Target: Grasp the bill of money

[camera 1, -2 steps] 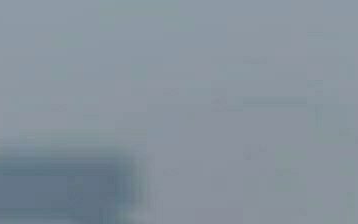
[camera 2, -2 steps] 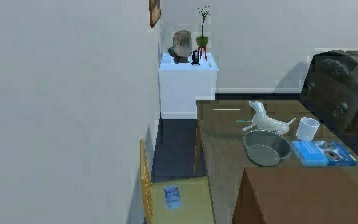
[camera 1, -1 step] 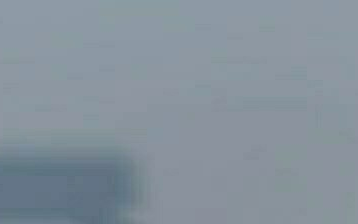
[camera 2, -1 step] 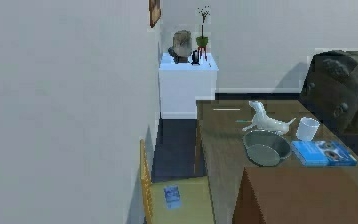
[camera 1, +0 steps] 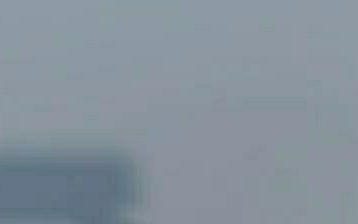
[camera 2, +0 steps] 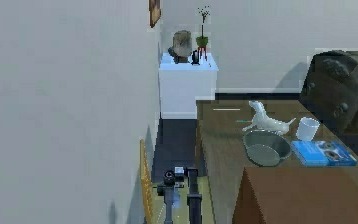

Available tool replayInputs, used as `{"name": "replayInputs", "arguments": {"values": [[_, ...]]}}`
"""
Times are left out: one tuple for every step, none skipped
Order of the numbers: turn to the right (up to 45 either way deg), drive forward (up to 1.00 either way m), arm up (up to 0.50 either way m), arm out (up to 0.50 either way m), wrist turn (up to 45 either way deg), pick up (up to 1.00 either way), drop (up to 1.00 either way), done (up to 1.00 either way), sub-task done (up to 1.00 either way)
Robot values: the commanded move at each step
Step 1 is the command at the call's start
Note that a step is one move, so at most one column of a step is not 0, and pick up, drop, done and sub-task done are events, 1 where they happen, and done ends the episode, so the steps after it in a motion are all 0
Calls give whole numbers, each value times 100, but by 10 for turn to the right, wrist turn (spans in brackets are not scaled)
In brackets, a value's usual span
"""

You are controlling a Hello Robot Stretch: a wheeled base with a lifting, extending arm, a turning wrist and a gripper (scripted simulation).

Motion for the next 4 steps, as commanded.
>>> {"name": "replayInputs", "arguments": {"values": [[0, 0, 0, 0, 450, 0, 0, 0, 0], [0, 0, 0, 0, 450, 0, 0, 0, 0], [0, 0, 0, 0, 450, 0, 0, 0, 0], [0, 0, 0, 0, 450, 0, 0, 0, 0]]}}
